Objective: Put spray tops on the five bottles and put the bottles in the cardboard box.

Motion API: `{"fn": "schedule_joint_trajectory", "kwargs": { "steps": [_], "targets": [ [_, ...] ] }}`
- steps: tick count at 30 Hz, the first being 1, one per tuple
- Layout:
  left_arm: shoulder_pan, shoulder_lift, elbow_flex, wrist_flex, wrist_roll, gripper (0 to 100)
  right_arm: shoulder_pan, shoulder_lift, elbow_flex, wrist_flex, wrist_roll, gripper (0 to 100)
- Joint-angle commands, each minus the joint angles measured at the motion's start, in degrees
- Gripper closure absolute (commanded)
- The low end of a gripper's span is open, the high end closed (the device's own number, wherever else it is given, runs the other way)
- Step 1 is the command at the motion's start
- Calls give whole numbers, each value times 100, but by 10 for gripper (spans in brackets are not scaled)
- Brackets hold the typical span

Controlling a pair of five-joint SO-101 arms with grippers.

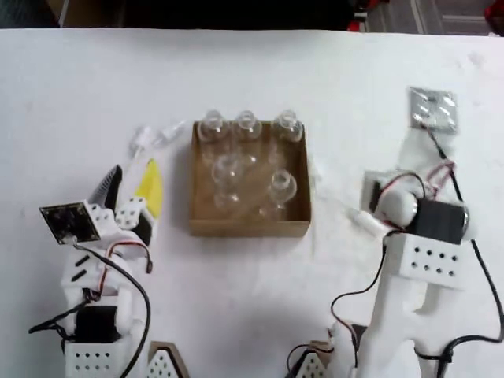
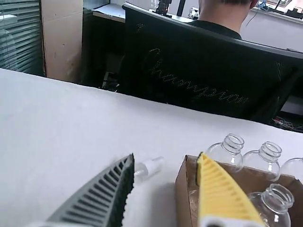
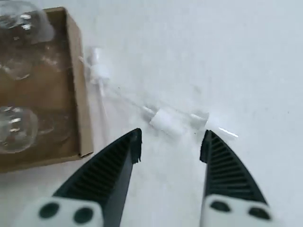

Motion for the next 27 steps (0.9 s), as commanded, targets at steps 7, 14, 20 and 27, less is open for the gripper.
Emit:
{"fn": "schedule_joint_trajectory", "kwargs": {
  "steps": [7,14,20,27],
  "targets": [
    [57,-48,-62,-211,-70,801,-224,-224,2708,-2800,-791,818],
    [119,-22,-105,-176,-62,801,-224,-215,3182,-3292,-791,818],
    [611,-4,-633,334,-404,797,-233,-171,3218,-3319,-791,818],
    [760,48,-2004,1143,-1310,799,-207,-215,3640,-3916,-818,817]
  ]
}}
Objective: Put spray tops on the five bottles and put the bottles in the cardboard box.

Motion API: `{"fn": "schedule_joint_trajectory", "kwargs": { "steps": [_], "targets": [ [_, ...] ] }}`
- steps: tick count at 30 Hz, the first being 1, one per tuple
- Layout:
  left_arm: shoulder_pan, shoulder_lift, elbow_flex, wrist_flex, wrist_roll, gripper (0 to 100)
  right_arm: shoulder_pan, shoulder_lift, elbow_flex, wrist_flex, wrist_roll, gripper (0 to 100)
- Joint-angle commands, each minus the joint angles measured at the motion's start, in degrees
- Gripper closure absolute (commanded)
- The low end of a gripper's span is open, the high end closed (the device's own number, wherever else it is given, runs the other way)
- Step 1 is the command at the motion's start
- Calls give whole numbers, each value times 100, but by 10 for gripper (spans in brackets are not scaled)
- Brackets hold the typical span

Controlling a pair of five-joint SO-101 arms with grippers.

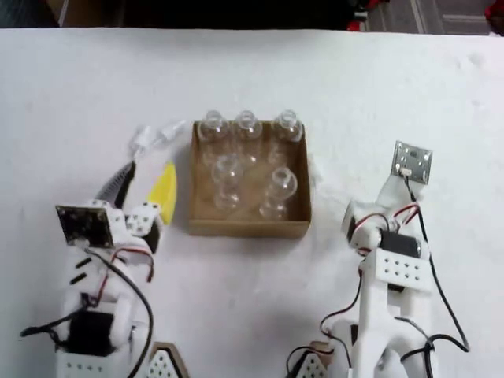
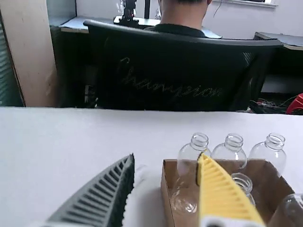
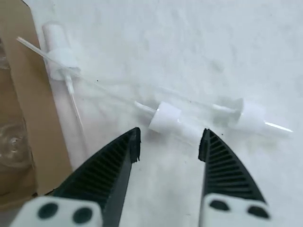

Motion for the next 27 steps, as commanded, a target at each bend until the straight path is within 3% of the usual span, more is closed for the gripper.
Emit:
{"fn": "schedule_joint_trajectory", "kwargs": {
  "steps": [1,6,10,18,22,27],
  "targets": [
    [101,145,-1248,501,-440,799,-31,-119,149,-523,-88,817],
    [-40,1429,-3332,1398,-1116,798,-31,-119,273,-752,-79,816],
    [-637,2949,-5468,2338,-1512,801,-31,-84,281,-716,-62,817],
    [-1525,6457,-9688,5275,-2848,801,-48,-75,281,-760,-62,817],
    [-1771,8013,-10787,6321,-2989,801,-57,-75,281,-760,-62,817],
    [-1859,9015,-11253,6330,-2989,801,-57,-75,290,-760,-62,817]
  ]
}}
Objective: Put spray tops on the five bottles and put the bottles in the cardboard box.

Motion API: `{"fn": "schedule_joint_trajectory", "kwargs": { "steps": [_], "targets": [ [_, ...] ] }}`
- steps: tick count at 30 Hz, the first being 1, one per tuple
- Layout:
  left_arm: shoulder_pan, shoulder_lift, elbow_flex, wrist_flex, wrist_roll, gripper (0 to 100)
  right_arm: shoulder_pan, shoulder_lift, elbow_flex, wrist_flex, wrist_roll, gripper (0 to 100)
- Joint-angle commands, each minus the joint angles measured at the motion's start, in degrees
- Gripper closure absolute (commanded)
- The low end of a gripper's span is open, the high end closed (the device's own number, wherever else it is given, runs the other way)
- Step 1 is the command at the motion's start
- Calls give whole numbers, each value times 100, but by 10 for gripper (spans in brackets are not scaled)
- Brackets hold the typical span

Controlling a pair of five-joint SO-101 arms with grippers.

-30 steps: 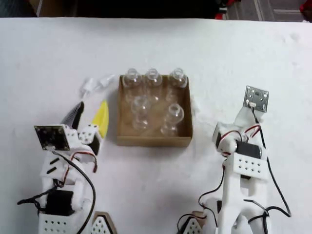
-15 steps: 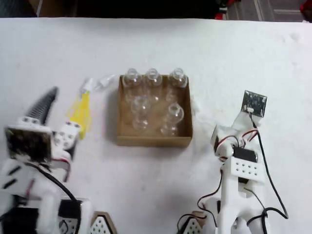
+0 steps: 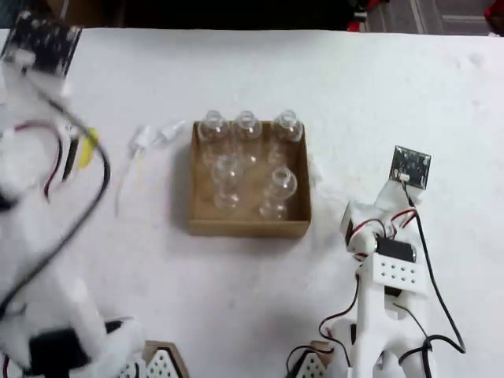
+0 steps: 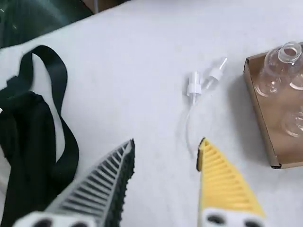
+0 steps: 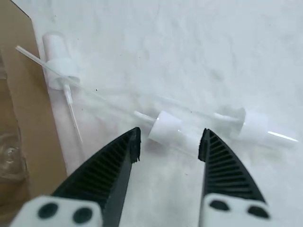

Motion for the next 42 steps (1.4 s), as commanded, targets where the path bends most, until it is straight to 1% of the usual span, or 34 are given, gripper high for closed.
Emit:
{"fn": "schedule_joint_trajectory", "kwargs": {
  "steps": [1,9,15,20,23,26,29,32,37,42],
  "targets": [
    [-92,435,-466,26,-70,800,-57,-75,0,-119,-26,817],
    [-66,1068,-440,-132,-105,797,-31,-119,53,-127,-26,817],
    [-31,2114,-440,-862,-53,801,-31,-92,53,-127,-26,817],
    [303,2993,-492,-1477,-53,801,-31,-92,53,-127,-18,817],
    [567,3398,-492,-1908,-53,801,-31,-92,53,-127,-18,818],
    [690,3705,-492,-2418,-9,801,-31,-92,53,-127,-18,818],
    [690,4092,-440,-3033,519,801,-31,-84,53,-215,-18,818],
    [690,4593,-501,-3437,941,801,-31,-119,185,-488,-18,818],
    [725,5182,-501,-3938,756,801,-40,-119,220,-558,-18,818],
    [725,5490,-501,-4220,712,801,-57,-119,220,-549,-18,818]
  ]
}}
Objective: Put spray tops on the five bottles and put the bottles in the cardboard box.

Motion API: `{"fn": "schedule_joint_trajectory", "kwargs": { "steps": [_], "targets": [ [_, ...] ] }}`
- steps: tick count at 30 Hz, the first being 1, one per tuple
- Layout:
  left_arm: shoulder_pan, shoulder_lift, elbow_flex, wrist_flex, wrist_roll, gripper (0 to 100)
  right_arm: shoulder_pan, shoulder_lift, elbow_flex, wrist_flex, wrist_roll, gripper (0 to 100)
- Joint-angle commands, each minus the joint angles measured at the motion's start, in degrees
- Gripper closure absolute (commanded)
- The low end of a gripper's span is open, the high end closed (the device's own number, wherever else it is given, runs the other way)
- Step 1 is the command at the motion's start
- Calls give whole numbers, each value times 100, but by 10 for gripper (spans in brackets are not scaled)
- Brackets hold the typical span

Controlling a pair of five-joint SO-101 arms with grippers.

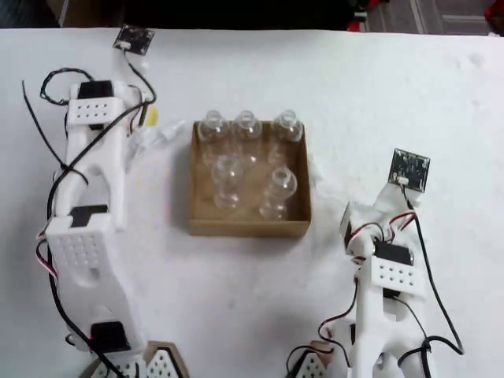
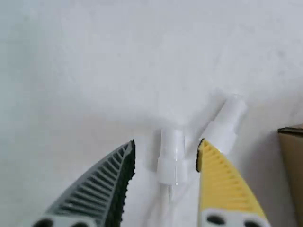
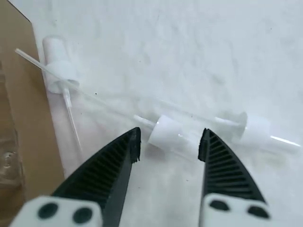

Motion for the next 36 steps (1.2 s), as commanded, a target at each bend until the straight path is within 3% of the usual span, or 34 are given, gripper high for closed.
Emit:
{"fn": "schedule_joint_trajectory", "kwargs": {
  "steps": [1,17,21,28,36],
  "targets": [
    [110,13,-290,-281,-88,801,-57,-119,-35,-101,-18,818],
    [40,725,-299,-905,-97,801,-57,-119,-26,-92,-9,818],
    [48,734,-290,-862,-519,802,-57,-119,-26,-101,-9,818],
    [66,725,-290,-677,-651,980,-66,-119,-26,-101,-9,818],
    [75,673,-308,-571,-651,851,-66,-119,-26,-110,-9,818]
  ]
}}
